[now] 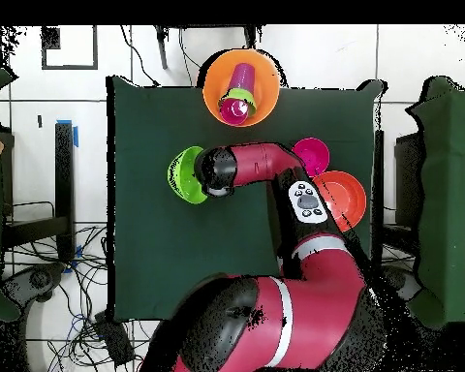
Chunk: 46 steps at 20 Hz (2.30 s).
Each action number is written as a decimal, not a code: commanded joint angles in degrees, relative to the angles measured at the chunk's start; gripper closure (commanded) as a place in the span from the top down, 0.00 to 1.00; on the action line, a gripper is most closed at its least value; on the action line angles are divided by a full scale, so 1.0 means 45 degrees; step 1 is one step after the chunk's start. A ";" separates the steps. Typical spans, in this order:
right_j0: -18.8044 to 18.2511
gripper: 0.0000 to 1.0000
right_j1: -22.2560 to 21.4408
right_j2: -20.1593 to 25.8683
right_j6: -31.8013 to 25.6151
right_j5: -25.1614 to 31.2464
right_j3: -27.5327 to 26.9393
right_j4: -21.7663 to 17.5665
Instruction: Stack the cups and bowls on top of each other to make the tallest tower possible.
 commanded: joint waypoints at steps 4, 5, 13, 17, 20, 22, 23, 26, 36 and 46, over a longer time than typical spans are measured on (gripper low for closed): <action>0.0180 1.00 0.0084 0.1048 -0.0628 0.1706 -0.0635 0.1163; 0.0210 1.00 0.0004 0.1088 -0.0613 0.1747 -0.0610 0.1263; 0.0421 1.00 -0.0136 0.1509 -0.0439 0.1898 -0.0523 0.2259; 0.0386 1.00 0.0106 0.1741 -0.0334 0.1259 -0.0361 0.2656; 0.0389 1.00 0.0181 0.1854 -0.0240 0.0749 -0.0179 0.2797; 0.0389 1.00 0.0272 0.1871 -0.0200 0.0430 -0.0139 0.2787; 0.0432 1.00 0.0438 0.1883 -0.0236 0.0387 -0.0365 0.2793; 0.0482 1.00 0.0797 0.1853 -0.0306 0.0098 -0.0789 0.2668; 0.0565 0.00 0.0267 0.1404 0.0009 -0.0835 0.0200 0.2040; 0.0493 0.00 -0.0411 0.0993 -0.0561 0.0898 0.0110 0.2028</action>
